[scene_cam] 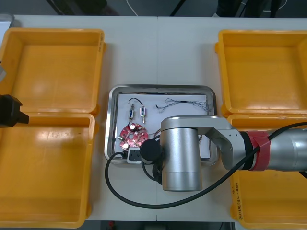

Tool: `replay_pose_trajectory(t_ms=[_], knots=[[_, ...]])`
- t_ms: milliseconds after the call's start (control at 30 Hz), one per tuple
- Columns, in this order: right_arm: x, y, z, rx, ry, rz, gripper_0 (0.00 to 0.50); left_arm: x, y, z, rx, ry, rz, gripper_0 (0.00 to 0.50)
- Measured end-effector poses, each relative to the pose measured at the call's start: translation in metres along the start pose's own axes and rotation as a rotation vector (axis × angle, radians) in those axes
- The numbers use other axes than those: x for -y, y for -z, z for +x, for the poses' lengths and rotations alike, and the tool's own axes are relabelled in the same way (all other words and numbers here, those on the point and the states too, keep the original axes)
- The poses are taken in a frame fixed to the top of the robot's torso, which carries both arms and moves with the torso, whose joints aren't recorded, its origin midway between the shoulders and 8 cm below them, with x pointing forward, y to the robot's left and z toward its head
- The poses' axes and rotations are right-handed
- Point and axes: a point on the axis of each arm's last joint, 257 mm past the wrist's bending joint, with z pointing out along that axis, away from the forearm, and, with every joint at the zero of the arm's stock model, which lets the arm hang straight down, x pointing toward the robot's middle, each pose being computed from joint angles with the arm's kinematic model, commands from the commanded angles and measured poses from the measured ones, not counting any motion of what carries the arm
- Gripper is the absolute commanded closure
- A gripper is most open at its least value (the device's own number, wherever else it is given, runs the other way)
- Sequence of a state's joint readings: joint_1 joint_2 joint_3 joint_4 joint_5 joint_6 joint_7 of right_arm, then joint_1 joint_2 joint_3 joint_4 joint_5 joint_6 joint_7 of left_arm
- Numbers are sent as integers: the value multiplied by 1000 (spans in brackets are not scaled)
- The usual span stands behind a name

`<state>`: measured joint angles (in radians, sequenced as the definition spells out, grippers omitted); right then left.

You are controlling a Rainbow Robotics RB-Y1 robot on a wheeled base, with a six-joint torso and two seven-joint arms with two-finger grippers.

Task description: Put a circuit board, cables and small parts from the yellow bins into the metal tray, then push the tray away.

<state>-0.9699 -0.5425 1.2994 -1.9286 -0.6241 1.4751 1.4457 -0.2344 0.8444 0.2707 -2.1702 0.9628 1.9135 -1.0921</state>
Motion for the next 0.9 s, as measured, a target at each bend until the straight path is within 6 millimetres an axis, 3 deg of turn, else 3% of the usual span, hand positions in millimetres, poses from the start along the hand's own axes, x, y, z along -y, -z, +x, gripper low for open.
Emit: replay_pose_trajectory(t_ms=[33, 67, 100, 133, 167, 567, 900], knots=[[0, 0, 0, 0, 0, 0, 206, 0, 0, 0, 0, 0, 0, 0], [0, 0, 0, 0, 0, 0, 323, 0, 0, 0, 0, 0, 0, 0], [0, 0, 0, 0, 0, 0, 372, 0, 0, 0, 0, 0, 0, 0], [0, 0, 0, 0, 0, 0, 458, 0, 0, 0, 0, 0, 0, 0], [0, 0, 0, 0, 0, 0, 500, 0, 0, 0, 0, 0, 0, 0], [6, 2, -3, 5, 7, 20, 500, 0, 0, 0, 0, 0, 0, 0], [25, 11, -11, 15, 28, 65, 500, 0, 0, 0, 0, 0, 0, 0]])
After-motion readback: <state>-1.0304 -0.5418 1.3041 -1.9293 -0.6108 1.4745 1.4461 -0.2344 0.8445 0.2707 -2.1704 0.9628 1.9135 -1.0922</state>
